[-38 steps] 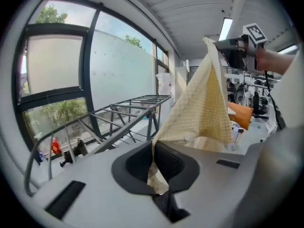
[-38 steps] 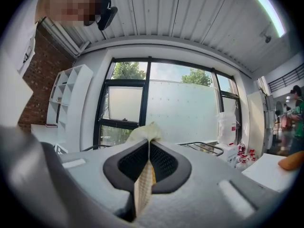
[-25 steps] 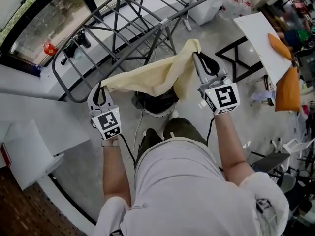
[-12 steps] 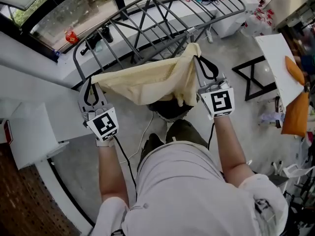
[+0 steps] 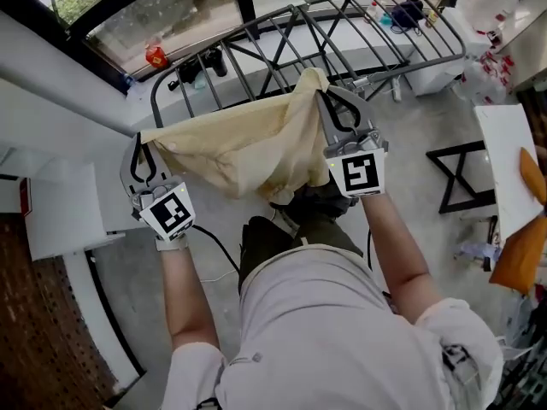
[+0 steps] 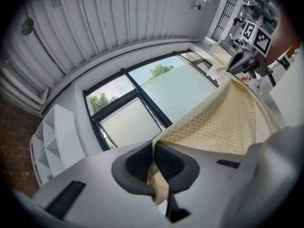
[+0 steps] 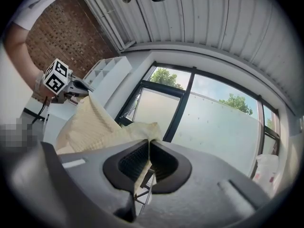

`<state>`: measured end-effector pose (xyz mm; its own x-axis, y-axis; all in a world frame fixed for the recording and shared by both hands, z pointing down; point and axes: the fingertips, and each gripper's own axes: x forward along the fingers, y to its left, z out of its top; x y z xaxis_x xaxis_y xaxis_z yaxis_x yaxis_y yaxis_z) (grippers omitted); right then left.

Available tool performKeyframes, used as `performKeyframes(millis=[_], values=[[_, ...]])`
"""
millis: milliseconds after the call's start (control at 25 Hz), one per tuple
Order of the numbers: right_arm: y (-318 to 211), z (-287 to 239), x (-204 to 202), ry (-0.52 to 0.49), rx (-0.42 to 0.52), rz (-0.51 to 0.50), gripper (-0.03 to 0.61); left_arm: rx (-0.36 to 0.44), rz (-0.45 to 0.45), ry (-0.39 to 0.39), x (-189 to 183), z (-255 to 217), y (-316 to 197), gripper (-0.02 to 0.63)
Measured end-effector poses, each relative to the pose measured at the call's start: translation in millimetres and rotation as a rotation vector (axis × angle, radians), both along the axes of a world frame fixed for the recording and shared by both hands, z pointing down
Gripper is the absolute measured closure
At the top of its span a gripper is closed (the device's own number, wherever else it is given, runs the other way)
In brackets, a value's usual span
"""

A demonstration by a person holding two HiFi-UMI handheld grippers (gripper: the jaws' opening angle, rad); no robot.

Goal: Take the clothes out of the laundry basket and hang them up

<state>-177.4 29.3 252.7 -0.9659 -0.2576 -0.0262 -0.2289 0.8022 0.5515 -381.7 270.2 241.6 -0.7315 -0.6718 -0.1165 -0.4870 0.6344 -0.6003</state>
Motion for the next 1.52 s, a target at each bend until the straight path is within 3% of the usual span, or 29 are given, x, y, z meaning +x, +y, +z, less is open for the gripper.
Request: performKeyframes(millis=[160,440,680,1080,1320,1520], values=[[-15,-7,-28,-0.042,-0.043,-0.026,0.563,-0.008,-0.037,-0.026,-16,-13,-3,0.606],[-37,-27,-89,-0.045,0.023,-0.012,0.563,-0.012,-0.046,-0.068,-67,-30,-19,0.606],[-58,-29,-173,0.003,0.103,0.036,0.563,0.004,-0.024,-0.017,-150,-18,-42,0.606],[-101,-40,-311,0.052,0.137,0.122,0.563,0.012,0.014,0.043,-293,-7,-85,0.606],[-131,-64,-374,0.057,0.163,0.168,0.563,0.018,0.055,0.048,-356,-18,-119,0.606],[-157,-59,-418,0.094,0.131,0.194,0.563,-0.018,0.088,0.074,-400,-9,-153,0.606]])
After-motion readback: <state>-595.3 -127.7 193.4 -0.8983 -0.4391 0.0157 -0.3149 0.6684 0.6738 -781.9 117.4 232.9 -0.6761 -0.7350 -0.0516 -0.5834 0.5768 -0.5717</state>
